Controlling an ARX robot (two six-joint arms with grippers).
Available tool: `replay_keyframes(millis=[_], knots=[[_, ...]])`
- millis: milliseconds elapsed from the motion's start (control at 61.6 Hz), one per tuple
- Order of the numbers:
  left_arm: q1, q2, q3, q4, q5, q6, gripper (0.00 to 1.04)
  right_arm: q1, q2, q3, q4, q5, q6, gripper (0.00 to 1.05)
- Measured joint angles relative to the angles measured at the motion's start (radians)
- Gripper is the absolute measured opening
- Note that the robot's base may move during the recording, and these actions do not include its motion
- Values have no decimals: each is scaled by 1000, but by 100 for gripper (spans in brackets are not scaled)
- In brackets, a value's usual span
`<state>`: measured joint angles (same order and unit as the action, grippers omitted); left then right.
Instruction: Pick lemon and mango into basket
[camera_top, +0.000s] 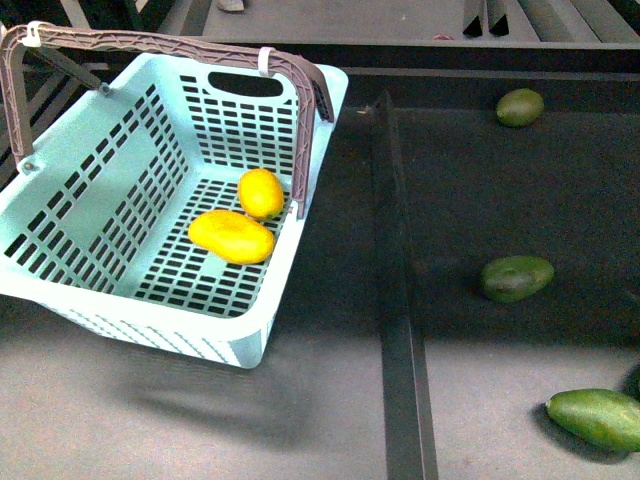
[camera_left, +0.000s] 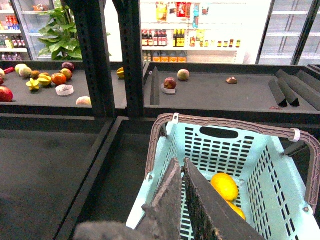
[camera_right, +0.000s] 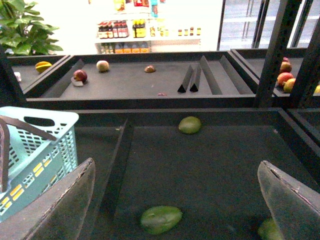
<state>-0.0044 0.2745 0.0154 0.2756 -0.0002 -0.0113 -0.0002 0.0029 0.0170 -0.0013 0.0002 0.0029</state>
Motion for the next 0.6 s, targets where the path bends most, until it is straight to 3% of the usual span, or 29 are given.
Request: replay_keyframes(millis=[325, 422, 600], knots=[[0, -103, 0, -103, 0, 0, 3, 0, 0, 0, 0, 0, 0, 96], [0, -240, 0, -263, 0, 0, 3, 0, 0, 0, 0, 0, 0, 96], [0, -268, 0, -274, 0, 0, 3, 0, 0, 0, 0, 0, 0, 96]])
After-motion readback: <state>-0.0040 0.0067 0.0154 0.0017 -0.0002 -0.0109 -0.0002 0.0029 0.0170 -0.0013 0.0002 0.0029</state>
